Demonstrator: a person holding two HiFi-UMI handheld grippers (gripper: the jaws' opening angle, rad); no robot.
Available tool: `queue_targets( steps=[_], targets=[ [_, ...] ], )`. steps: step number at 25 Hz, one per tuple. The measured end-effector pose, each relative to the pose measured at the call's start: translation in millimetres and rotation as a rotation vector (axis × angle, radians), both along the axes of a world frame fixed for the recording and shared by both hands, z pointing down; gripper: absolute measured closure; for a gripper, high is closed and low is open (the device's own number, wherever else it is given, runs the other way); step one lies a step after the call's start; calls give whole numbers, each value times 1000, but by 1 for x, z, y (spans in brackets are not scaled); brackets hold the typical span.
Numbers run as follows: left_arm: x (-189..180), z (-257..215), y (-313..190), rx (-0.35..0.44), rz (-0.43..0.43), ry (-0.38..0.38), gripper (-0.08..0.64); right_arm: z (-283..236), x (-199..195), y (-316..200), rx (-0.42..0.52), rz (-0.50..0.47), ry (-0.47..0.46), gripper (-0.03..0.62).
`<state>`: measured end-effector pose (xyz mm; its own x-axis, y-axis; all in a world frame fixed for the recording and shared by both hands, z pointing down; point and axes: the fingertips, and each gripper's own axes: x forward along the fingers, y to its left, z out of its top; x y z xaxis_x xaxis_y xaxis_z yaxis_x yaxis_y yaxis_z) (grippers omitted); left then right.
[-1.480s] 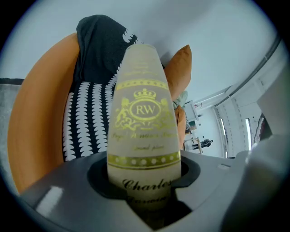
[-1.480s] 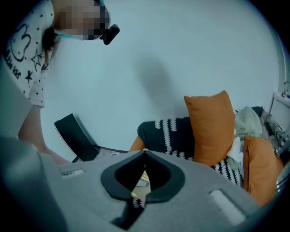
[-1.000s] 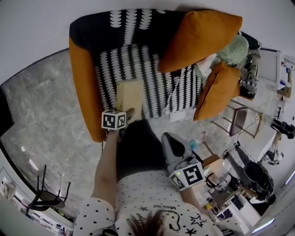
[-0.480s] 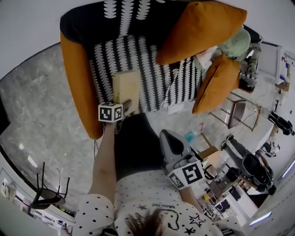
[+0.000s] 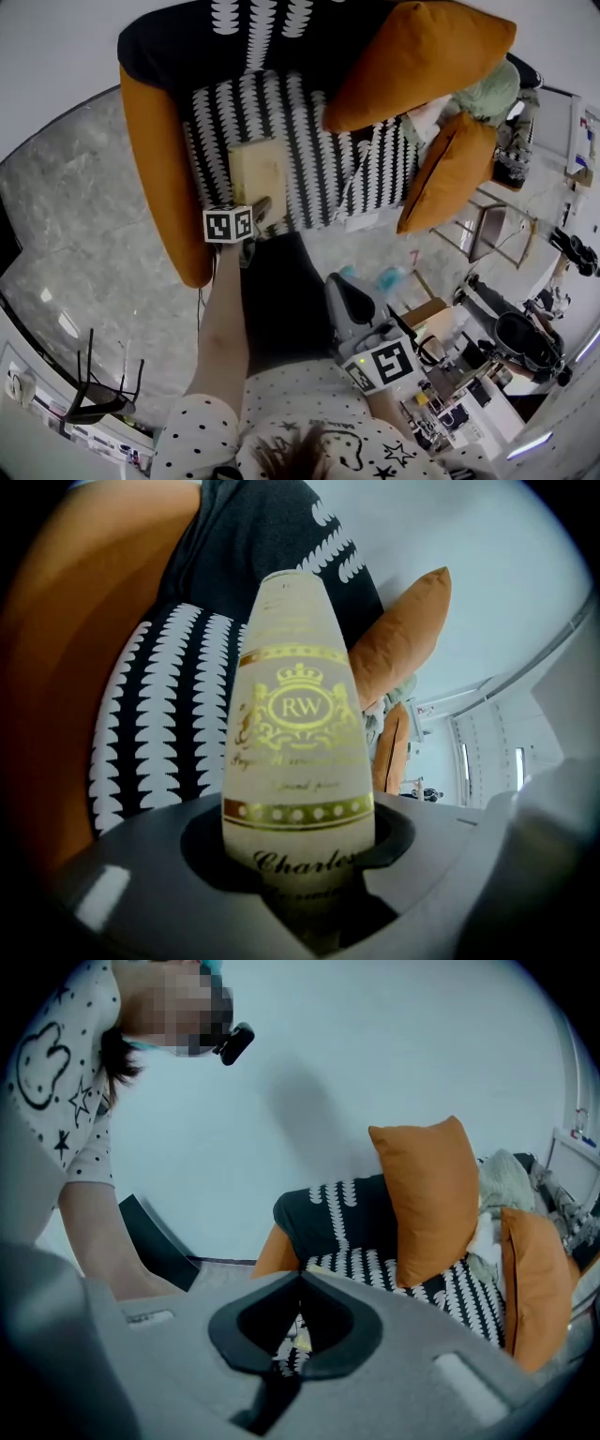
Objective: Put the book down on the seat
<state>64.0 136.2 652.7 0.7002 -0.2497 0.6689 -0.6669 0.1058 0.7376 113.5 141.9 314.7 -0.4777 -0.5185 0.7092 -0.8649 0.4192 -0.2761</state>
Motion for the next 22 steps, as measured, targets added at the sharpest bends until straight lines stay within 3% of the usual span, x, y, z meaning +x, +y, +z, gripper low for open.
queue_targets(
  steps=[5, 12, 22],
  targets=[
    [5, 11, 3, -46, 1, 36, 330, 1, -2, -1, -3, 7, -2, 592],
    [14, 28, 4, -85, 18, 25, 330, 7, 13, -3, -21, 28, 4, 594],
    [19, 47, 2, -91, 31, 25, 330, 17, 16, 4, -46, 37, 18, 594]
  ],
)
